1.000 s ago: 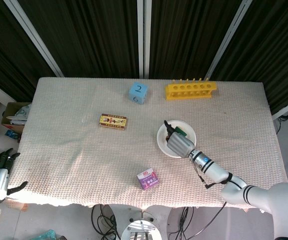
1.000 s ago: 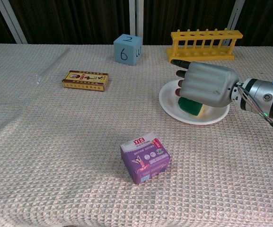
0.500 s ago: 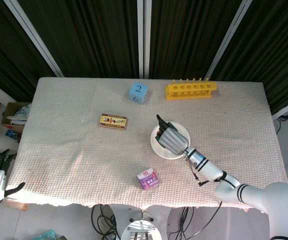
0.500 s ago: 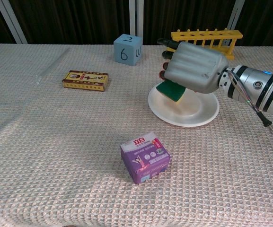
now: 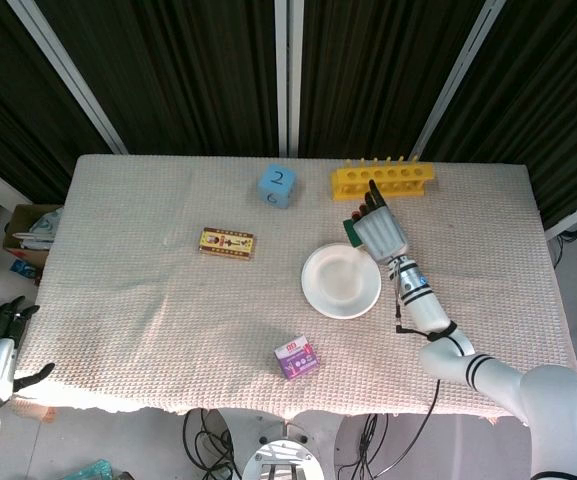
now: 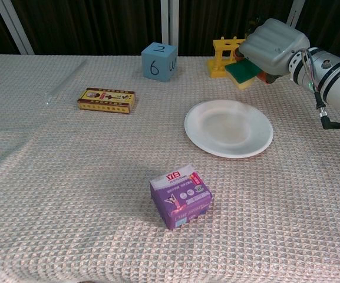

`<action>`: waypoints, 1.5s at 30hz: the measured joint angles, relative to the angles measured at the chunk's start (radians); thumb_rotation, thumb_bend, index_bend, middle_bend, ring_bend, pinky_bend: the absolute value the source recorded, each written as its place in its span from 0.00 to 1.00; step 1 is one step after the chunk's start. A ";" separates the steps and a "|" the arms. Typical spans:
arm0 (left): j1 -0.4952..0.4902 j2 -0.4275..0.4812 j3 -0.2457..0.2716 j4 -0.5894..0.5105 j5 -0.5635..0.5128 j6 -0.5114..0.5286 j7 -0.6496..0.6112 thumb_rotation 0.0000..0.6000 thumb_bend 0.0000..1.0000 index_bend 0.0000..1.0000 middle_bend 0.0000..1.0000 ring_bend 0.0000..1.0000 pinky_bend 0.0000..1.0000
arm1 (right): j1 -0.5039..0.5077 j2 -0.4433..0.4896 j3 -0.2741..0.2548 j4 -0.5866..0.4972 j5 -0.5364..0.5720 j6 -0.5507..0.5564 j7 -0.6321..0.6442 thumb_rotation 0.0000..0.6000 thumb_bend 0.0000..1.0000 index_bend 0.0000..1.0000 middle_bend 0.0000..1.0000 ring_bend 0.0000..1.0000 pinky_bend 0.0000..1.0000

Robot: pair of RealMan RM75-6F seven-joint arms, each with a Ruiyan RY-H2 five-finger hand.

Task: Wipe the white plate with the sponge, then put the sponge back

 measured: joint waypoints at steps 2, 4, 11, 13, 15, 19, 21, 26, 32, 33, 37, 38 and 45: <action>0.006 0.002 0.002 0.001 0.000 0.006 -0.003 1.00 0.00 0.18 0.08 0.08 0.16 | 0.008 -0.031 0.009 0.048 0.019 -0.013 0.019 1.00 0.44 0.35 0.34 0.15 0.05; 0.011 0.002 0.004 0.004 -0.003 0.009 -0.009 1.00 0.00 0.18 0.08 0.08 0.16 | 0.009 -0.046 0.010 0.079 0.031 -0.021 0.042 1.00 0.44 0.35 0.33 0.15 0.05; 0.012 -0.010 0.007 0.024 -0.001 0.003 -0.028 1.00 0.00 0.18 0.08 0.08 0.16 | -0.016 -0.054 -0.004 0.133 0.066 -0.048 0.079 1.00 0.43 0.26 0.30 0.13 0.05; 0.013 -0.012 0.007 0.028 0.000 0.006 -0.029 1.00 0.00 0.18 0.08 0.08 0.16 | -0.021 -0.060 -0.008 0.147 0.076 -0.066 0.086 1.00 0.38 0.15 0.25 0.09 0.02; 0.014 -0.012 0.006 0.029 0.001 0.008 -0.030 1.00 0.00 0.18 0.08 0.08 0.16 | -0.024 -0.063 -0.012 0.152 0.085 -0.083 0.086 1.00 0.27 0.04 0.15 0.03 0.00; 0.012 -0.010 0.003 0.027 0.005 0.010 -0.029 1.00 0.00 0.18 0.08 0.08 0.16 | -0.033 -0.055 -0.017 0.129 0.100 -0.093 0.080 1.00 0.13 0.00 0.01 0.00 0.00; 0.009 -0.009 0.002 0.026 0.008 0.009 -0.028 1.00 0.00 0.18 0.08 0.08 0.16 | -0.040 -0.043 -0.019 0.103 0.101 -0.087 0.082 1.00 0.12 0.00 0.00 0.00 0.00; -0.002 -0.007 -0.004 0.026 0.018 0.005 -0.029 1.00 0.00 0.18 0.08 0.08 0.16 | -0.074 0.025 -0.030 -0.028 0.091 -0.036 0.083 1.00 0.13 0.00 0.01 0.00 0.00; -0.015 -0.003 -0.012 0.020 0.026 0.001 -0.025 1.00 0.00 0.18 0.08 0.08 0.16 | -0.173 0.183 -0.061 -0.300 0.029 0.149 0.095 1.00 0.14 0.00 0.08 0.00 0.00; -0.016 -0.003 -0.013 0.018 0.026 0.001 -0.022 1.00 0.00 0.18 0.08 0.08 0.16 | -0.197 0.213 -0.068 -0.347 0.016 0.192 0.101 1.00 0.15 0.00 0.08 0.00 0.00; -0.022 -0.005 -0.017 0.010 0.030 0.002 -0.004 1.00 0.00 0.18 0.08 0.08 0.16 | -0.340 0.378 -0.113 -0.565 -0.048 0.400 0.153 1.00 0.16 0.00 0.08 0.00 0.00; -0.023 -0.005 -0.017 0.007 0.032 0.003 -0.001 1.00 0.00 0.18 0.08 0.08 0.16 | -0.374 0.416 -0.127 -0.605 -0.064 0.441 0.169 1.00 0.17 0.00 0.08 0.00 0.00; -0.029 -0.014 -0.017 -0.013 0.044 0.008 0.028 1.00 0.00 0.18 0.08 0.08 0.16 | -0.580 0.608 -0.251 -0.742 -0.162 0.604 0.366 1.00 0.18 0.00 0.08 0.00 0.00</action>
